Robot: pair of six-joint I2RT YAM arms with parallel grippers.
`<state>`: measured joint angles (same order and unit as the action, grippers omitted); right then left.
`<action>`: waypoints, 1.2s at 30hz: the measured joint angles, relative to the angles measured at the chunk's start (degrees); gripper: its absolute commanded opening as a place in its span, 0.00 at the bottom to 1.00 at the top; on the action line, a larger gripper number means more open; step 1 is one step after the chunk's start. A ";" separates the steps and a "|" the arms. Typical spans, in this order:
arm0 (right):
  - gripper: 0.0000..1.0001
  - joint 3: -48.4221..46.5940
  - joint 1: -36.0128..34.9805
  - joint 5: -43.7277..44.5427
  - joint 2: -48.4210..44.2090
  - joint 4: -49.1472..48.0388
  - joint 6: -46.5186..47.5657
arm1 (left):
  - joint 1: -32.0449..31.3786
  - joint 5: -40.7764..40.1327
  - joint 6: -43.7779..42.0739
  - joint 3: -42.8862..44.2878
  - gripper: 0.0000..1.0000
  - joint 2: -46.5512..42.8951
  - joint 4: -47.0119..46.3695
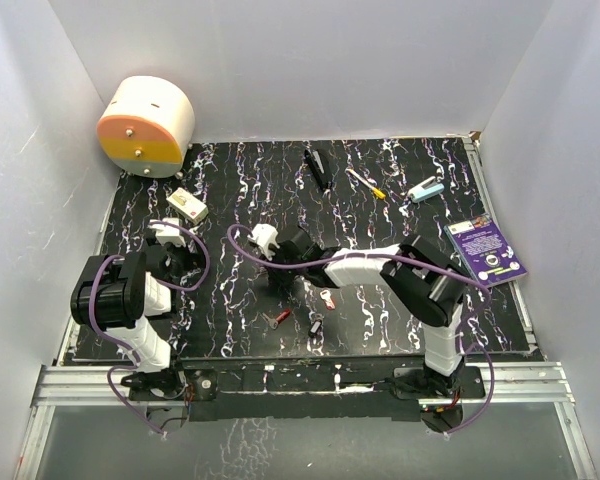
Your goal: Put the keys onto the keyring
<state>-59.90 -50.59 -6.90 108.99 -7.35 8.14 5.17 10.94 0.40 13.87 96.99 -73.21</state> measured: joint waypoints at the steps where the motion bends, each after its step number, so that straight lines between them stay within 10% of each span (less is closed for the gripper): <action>1: 0.25 -0.90 -0.02 0.46 0.76 -0.24 -0.76 | 0.00 0.00 0.00 0.00 0.97 0.00 0.00; 36: 0.24 -4.74 0.07 -15.19 -0.04 4.44 13.86 | 0.00 0.00 0.02 0.00 0.97 0.00 -0.02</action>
<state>-64.64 -50.52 -22.09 108.95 -2.92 22.00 5.17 10.94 0.43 13.87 96.99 -73.23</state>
